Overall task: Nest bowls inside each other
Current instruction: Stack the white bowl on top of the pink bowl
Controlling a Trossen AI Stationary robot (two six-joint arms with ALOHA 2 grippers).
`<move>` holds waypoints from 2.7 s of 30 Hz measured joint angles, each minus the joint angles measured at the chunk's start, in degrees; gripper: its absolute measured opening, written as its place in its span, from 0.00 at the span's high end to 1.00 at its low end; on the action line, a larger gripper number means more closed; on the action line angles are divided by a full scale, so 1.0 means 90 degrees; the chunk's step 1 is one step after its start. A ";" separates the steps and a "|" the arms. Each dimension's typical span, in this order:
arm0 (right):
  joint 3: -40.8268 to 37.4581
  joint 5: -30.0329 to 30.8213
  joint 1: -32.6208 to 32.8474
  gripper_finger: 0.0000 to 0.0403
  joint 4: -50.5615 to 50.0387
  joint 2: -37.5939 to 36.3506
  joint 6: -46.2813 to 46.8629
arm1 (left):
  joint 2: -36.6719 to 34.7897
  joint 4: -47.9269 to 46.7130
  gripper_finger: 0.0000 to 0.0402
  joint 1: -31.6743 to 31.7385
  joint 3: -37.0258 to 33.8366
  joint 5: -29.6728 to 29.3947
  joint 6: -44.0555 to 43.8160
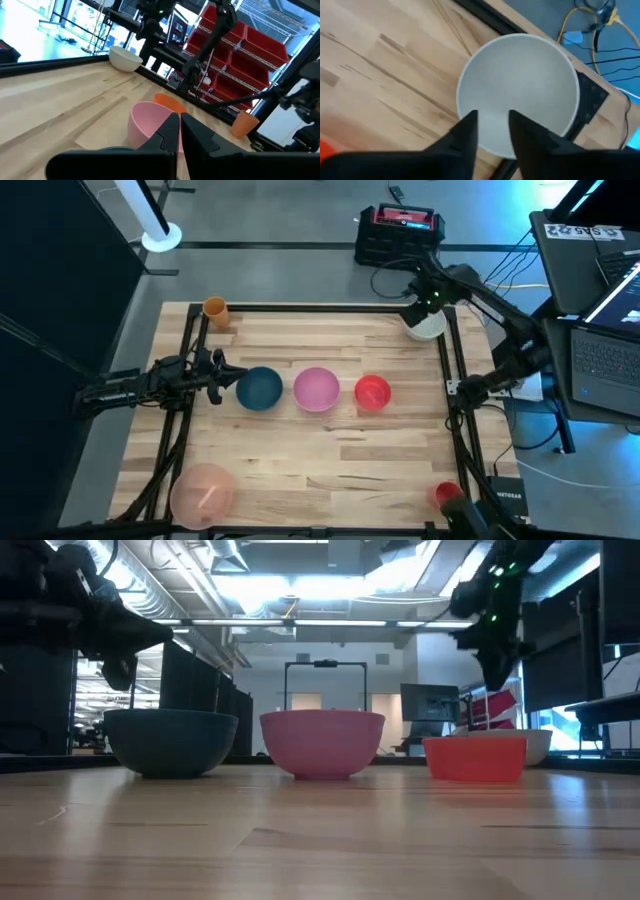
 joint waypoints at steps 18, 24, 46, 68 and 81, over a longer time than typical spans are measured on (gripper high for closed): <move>-0.0110 -0.0267 -0.0021 0.57 0.0173 0.1524 -0.0206 | 0.0002 -0.0003 1.00 0.0000 0.0000 0.0002 -0.0099; -0.0528 -0.0268 0.0084 0.57 0.0403 0.1628 -0.0205 | 0.0002 -0.0008 1.00 0.0000 0.0000 0.0002 -0.0076; -0.0143 -0.0595 0.1867 1.00 0.0452 0.1659 -0.0128 | 0.0002 -0.0022 1.00 0.0000 0.0002 0.0002 -0.0137; 0.2749 -0.1348 0.5844 1.00 0.0696 0.2572 0.0350 | -0.0002 -0.0042 1.00 0.0000 0.0005 0.0001 -0.0070; 0.4479 -0.1442 0.6435 1.00 0.0045 0.4082 0.0353 | 0.0000 -0.0049 1.00 0.0000 0.0005 0.0000 -0.0081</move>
